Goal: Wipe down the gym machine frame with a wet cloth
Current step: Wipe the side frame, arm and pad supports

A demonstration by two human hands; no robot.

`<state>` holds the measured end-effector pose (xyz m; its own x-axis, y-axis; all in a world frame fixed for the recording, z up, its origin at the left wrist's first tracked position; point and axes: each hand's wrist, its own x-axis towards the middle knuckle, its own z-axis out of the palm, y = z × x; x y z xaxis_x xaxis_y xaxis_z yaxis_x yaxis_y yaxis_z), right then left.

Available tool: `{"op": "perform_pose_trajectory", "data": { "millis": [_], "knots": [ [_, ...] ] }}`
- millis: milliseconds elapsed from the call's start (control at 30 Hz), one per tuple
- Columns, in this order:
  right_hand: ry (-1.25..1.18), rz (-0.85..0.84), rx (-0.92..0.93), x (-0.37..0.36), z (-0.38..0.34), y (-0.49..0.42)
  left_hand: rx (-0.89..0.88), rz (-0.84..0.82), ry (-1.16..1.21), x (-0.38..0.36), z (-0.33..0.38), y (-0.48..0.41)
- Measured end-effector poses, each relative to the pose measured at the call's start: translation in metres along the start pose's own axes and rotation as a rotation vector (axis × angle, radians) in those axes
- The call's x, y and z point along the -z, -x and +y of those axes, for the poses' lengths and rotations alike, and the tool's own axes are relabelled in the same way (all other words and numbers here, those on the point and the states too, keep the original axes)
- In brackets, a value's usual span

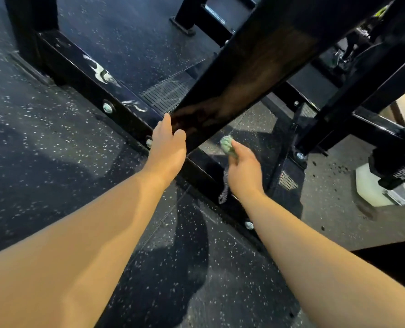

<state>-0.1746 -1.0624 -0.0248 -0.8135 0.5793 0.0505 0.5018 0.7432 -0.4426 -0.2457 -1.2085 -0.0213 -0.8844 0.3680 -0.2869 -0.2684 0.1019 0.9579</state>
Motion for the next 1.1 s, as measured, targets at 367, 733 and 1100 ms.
{"op": "perform_pose_trajectory", "data": {
  "millis": [367,733,1100],
  "knots": [
    [0.362,-0.095,0.302,-0.048,0.036,0.031,-0.048,0.042,-0.039,-0.009,-0.017,-0.002],
    [0.341,-0.006,0.253,-0.088,-0.016,0.026,-0.048,0.124,-0.027,-0.02,-0.03,0.006],
    [0.37,-0.174,0.31,-0.059,-0.013,0.024,-0.059,-0.043,-0.457,-0.016,-0.047,0.014]
  ]
}}
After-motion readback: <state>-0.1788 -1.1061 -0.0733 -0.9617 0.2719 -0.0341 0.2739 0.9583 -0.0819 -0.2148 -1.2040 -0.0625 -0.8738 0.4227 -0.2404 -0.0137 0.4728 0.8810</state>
